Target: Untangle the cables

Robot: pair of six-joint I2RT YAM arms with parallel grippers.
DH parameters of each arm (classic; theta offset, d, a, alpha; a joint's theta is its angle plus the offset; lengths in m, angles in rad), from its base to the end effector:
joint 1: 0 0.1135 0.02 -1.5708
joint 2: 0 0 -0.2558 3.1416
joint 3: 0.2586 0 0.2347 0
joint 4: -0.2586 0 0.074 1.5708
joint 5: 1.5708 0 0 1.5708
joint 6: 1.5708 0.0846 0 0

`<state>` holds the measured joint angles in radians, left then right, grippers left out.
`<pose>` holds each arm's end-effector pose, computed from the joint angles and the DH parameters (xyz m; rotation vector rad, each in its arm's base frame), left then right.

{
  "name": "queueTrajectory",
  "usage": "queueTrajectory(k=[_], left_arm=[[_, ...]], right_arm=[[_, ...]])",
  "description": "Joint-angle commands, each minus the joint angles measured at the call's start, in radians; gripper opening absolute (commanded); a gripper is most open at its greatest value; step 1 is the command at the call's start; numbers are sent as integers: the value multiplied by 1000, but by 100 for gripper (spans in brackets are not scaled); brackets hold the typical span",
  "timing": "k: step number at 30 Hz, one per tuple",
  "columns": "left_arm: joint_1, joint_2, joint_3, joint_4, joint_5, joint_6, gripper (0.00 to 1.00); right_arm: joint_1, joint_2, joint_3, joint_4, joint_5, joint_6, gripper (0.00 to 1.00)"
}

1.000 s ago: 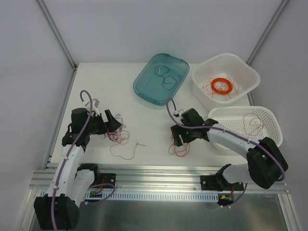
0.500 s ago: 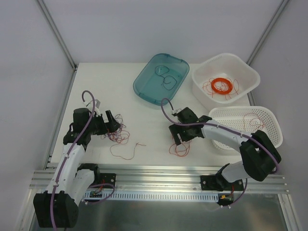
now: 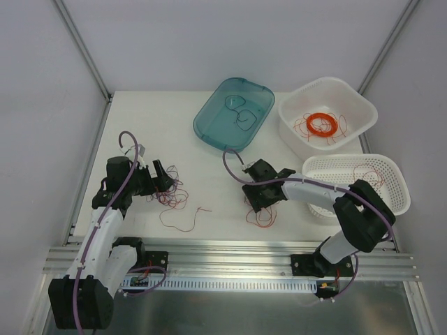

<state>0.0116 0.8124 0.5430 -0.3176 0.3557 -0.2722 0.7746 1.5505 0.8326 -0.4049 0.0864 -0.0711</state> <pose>0.2067 -0.0271 0.2118 -0.0992 2.1618 -0.5339 0.2150 0.2002 0.1225 -1.0797 2.4640 0.1020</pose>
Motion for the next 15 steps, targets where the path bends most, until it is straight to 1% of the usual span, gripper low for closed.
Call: queueTrajectory(k=[1,2,4,5,7,8,12,15], left_arm=[[-9,4,6,28,-12,22,98],[-9,5,6,28,-12,24,98],[-7,8,6,29,-11,24,98],[-9,8,8,29,-12,22,98],[-9,11,8,28,-11,22,98],[-9,11,8,28,-11,21,98],[-33,14,8,29,-6,22,98],[-35,11,8,29,-7,22,98]], right_arm=[[28,83,-35,41,-48,27,63],[31,86,-46,44,-42,30,51],[31,86,-55,55,-42,42,34],[32,85,-58,57,-37,42,18],[34,68,-53,51,-30,44,5],[34,59,-50,48,-21,40,1],[29,-18,-17,37,12,18,1],[14,-92,49,-11,48,-10,1]])
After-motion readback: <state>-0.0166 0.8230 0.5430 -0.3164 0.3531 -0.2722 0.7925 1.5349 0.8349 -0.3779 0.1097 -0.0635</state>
